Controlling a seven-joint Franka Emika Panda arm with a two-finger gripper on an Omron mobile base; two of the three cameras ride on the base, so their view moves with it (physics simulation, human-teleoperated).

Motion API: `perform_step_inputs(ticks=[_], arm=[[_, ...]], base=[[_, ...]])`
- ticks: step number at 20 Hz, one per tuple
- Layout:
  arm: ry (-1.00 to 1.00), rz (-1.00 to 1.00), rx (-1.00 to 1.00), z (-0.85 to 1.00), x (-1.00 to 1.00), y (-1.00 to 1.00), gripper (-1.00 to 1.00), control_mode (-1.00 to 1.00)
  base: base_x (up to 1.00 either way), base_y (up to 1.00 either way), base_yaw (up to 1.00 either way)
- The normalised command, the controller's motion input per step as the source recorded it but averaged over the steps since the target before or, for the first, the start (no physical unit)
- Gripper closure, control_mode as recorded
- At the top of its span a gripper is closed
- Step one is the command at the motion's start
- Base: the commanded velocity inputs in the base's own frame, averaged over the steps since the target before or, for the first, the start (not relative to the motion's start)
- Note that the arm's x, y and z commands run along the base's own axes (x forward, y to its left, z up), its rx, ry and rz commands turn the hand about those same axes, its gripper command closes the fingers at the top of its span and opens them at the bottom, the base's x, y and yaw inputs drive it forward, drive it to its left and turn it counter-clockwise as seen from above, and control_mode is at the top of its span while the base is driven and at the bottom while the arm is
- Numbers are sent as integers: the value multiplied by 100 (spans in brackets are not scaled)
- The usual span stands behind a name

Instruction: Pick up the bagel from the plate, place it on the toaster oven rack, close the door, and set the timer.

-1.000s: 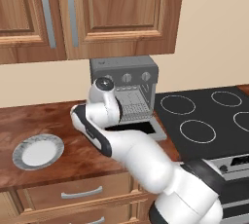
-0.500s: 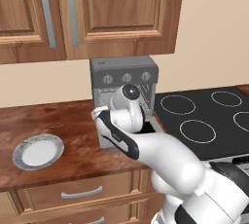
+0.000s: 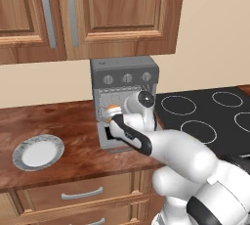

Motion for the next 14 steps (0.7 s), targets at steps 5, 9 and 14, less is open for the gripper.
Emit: perform_step_inputs(ticks=[5, 9, 14], arm=[[-1, -1, 0, 0, 33, -41, 100, -100], [0, -2, 0, 0, 16, -38, 100, -100], [0, -3, 0, 0, 7, -33, 100, -100]], base=[[0, 0, 0], [0, 0, 0], [0, 0, 0]])
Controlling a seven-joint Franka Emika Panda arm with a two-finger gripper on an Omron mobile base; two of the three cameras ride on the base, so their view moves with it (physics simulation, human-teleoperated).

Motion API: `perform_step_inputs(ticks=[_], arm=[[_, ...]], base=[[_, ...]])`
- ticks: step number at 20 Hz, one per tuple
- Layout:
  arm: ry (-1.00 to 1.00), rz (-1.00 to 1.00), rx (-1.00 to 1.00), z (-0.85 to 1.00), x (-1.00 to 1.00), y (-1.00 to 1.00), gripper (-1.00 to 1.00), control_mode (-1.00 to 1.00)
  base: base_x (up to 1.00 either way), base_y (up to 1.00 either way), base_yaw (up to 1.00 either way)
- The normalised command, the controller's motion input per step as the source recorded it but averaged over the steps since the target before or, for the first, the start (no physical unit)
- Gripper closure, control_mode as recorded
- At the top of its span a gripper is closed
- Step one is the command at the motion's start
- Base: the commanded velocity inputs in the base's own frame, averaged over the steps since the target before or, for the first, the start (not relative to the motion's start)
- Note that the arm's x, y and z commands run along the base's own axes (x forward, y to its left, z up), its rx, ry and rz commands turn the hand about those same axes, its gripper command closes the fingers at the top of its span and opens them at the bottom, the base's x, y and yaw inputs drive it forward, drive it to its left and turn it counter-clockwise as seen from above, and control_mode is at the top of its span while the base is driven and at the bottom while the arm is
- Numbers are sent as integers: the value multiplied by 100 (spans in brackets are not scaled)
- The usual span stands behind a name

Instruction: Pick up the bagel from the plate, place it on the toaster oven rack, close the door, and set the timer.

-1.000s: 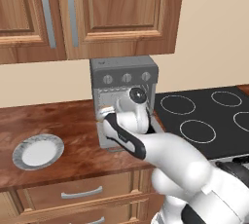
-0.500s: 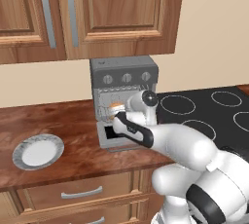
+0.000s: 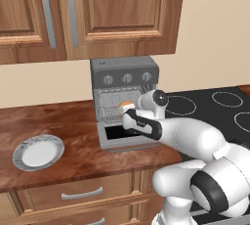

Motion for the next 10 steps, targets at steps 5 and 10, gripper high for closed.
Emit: perform_step_inputs(ticks=[5, 10], arm=[[0, -3, 0, 0, 11, -14, 100, -100], [0, -5, 0, 0, 15, -3, 100, -100]], base=[[0, 0, 0], [0, 0, 0]])
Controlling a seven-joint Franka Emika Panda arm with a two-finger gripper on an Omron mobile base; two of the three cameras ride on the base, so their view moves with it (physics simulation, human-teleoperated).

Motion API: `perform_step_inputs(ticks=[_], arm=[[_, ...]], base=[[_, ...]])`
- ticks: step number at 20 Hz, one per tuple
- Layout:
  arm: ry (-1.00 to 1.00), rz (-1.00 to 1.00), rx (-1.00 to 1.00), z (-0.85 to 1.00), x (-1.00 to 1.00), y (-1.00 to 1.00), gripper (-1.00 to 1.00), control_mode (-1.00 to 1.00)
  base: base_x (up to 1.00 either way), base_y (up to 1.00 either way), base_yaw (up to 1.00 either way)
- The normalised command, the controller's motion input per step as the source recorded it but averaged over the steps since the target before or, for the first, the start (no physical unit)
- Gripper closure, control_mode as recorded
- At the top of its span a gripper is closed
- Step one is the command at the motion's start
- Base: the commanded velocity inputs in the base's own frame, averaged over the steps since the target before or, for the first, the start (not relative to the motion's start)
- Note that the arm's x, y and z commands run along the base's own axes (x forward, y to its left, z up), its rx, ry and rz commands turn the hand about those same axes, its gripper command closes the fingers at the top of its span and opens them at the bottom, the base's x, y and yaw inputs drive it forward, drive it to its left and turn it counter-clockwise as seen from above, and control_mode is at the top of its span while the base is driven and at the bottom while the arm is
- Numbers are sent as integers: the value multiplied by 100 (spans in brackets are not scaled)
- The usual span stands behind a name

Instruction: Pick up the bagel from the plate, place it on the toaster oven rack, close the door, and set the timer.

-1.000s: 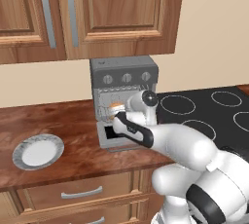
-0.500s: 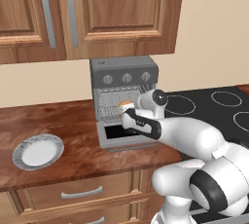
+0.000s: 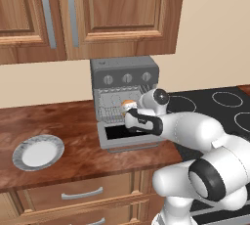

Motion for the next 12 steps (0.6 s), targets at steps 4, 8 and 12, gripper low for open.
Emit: perform_step_inputs(ticks=[4, 8, 12], arm=[[0, -5, 0, -1, 7, 0, 100, -100], [0, -5, 0, -4, 4, 0, 100, -100], [0, -4, 0, 0, 0, 0, 100, -100]], base=[[0, 0, 0], [0, 0, 0], [0, 0, 0]])
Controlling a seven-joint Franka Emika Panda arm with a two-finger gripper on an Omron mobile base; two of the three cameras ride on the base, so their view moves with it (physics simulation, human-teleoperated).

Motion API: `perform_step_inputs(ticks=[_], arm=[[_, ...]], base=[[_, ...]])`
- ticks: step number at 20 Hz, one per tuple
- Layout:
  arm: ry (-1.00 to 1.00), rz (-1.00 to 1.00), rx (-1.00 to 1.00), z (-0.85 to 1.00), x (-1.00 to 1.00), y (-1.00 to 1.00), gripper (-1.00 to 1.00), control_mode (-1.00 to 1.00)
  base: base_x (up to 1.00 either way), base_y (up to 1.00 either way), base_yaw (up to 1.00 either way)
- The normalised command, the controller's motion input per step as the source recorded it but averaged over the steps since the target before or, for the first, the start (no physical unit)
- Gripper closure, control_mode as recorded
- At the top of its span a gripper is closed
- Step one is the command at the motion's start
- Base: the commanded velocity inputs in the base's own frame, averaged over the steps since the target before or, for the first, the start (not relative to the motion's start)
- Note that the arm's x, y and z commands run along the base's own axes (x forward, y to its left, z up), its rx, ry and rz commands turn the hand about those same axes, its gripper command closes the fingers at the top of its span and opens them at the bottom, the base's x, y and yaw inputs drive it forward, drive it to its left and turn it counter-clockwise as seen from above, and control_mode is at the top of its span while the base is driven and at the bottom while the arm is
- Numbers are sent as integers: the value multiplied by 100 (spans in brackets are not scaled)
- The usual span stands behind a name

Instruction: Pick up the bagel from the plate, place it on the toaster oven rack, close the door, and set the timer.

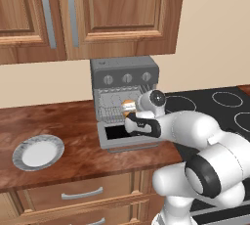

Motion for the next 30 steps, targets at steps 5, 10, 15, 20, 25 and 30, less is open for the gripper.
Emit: perform_step_inputs(ticks=[5, 10, 15, 20, 25, 30], arm=[[0, -4, 0, 0, 0, 0, 100, -100], [4, -3, 0, 0, 0, 0, 100, -100], [7, -4, 0, 0, 9, 0, -100, -100], [8, -4, 0, 3, 17, -2, -100, -100], [3, -2, 0, 14, 1, -11, -100, -100], [0, -2, 0, 31, -4, -5, -100, -100]], base=[[0, 0, 0], [0, 0, 0], [0, 0, 0], [0, 0, 0], [0, 0, 0], [0, 0, 0]])
